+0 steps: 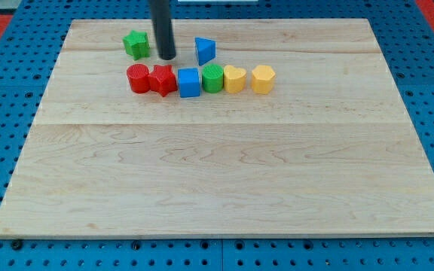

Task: Move the triangle and green star vertical to each other

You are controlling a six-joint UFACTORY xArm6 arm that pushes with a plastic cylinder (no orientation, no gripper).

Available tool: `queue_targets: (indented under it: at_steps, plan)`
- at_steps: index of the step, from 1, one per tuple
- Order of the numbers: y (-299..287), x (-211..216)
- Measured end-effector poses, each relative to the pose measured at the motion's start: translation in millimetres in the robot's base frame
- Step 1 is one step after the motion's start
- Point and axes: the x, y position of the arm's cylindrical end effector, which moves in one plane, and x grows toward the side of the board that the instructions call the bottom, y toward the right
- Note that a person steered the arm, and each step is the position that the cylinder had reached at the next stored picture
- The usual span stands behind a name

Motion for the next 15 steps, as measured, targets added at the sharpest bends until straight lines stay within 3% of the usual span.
queue_targets:
  at_steps: [1, 2, 3, 5, 6, 8, 9, 10, 11, 12, 13, 15]
  plan:
    - [84, 17]
    - [147, -11]
    - [94, -36]
    - [-83, -54]
    - [-74, -37]
    - [-62, -47]
    - [-105, -27]
    - [-111, -14]
    - [-71, -36]
    - [-40, -26]
    - [-88, 11]
    - [-124, 24]
